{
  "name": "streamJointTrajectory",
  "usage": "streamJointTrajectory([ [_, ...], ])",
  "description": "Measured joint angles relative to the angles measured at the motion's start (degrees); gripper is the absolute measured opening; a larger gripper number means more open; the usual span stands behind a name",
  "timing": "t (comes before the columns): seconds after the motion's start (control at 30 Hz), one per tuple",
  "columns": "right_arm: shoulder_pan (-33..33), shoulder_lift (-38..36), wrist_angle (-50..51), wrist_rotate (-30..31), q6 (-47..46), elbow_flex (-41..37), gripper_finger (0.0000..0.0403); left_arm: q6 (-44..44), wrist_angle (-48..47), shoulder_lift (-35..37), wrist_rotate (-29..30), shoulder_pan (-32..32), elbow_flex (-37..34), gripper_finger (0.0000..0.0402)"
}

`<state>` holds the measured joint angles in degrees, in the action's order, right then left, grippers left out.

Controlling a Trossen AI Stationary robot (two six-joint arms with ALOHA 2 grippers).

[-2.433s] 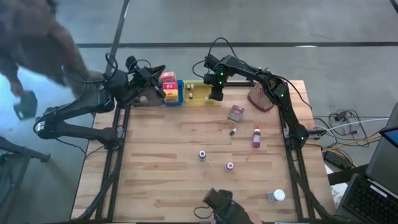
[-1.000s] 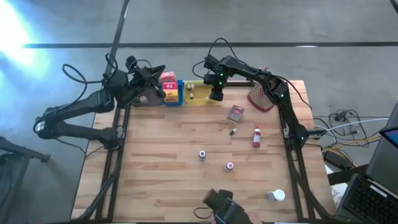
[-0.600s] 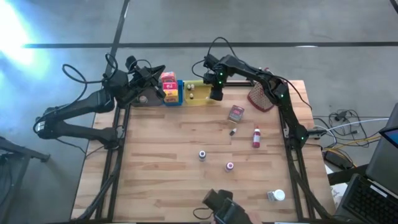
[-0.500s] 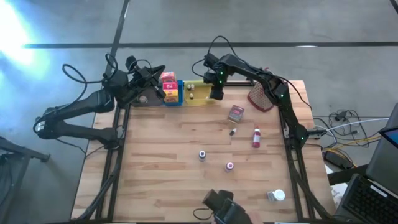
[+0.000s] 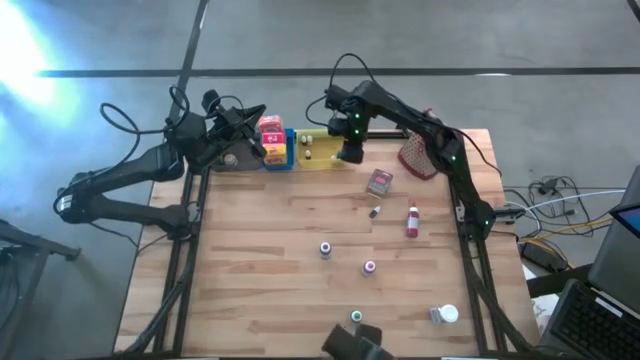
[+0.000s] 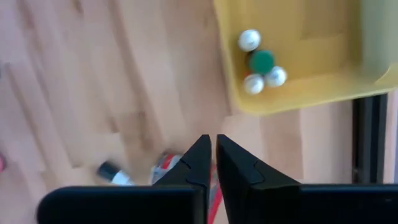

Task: Pick & Place Kitchen Items
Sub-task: Move the red food coloring bottle to the center of the table

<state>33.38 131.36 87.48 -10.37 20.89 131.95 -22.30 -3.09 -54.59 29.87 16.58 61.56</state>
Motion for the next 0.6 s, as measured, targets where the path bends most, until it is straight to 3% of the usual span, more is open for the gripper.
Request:
streamJointTrajectory([
  [0.4, -7.4, -11.4, 2.5, -0.2, 0.2, -3.4, 0.0009, 0.0, 0.0, 0.0, 0.0, 0.0, 0.0, 0.0022],
  [0.6, -10.0, -20.2, -0.4, -0.2, 4.5, -13.4, 0.0008, 0.0, 0.0, 0.0, 0.0, 0.0, 0.0, 0.0022],
])
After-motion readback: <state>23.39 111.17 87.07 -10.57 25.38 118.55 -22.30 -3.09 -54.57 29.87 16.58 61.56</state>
